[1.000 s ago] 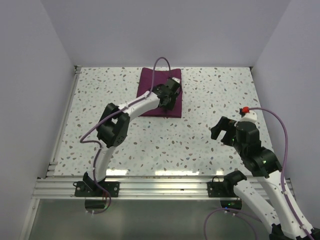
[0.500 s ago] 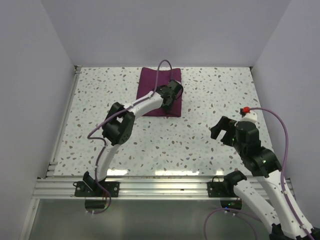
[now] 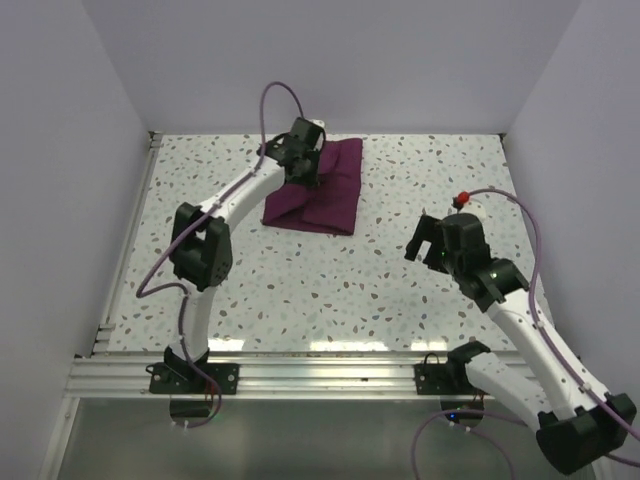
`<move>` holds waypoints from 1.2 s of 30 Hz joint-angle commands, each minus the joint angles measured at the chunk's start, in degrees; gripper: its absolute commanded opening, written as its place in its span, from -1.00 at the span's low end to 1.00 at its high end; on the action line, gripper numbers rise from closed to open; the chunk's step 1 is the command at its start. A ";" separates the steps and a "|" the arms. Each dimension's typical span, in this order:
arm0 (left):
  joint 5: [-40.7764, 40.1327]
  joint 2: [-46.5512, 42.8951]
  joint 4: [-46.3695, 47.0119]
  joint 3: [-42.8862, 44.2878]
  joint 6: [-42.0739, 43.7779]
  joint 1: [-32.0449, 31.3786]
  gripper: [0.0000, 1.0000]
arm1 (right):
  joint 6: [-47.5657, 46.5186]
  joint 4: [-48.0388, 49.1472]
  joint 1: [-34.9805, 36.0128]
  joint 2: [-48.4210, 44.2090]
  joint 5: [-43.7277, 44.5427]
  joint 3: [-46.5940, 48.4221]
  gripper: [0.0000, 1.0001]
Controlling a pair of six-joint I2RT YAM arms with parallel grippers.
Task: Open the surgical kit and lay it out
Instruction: Open the surgical kit at the center of the board.
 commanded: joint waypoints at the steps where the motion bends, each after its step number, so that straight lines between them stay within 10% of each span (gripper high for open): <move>1: 5.78 -6.93 3.01 -2.29 -0.50 4.59 -0.77 | -0.60 7.14 -0.05 4.89 -1.22 4.14 0.97; 10: 9.74 -9.04 4.15 -7.55 1.27 7.92 -1.00 | 0.72 11.71 0.13 20.80 -5.88 12.14 0.97; 19: 9.30 -23.18 13.20 -34.68 -11.20 31.21 -0.99 | -4.89 8.03 4.51 44.93 -8.52 32.66 0.97; 24: 15.70 -21.46 15.14 -42.71 -15.26 41.76 0.50 | -7.36 2.05 10.32 58.93 -7.64 48.59 0.97; 27: 18.26 -19.95 15.75 -44.39 -14.56 42.03 0.99 | -7.81 -1.64 12.34 67.63 -7.64 59.58 0.97; 36: 19.23 -19.51 15.93 -44.13 -11.49 42.03 0.99 | -7.19 -8.76 15.42 86.27 -7.64 81.30 0.89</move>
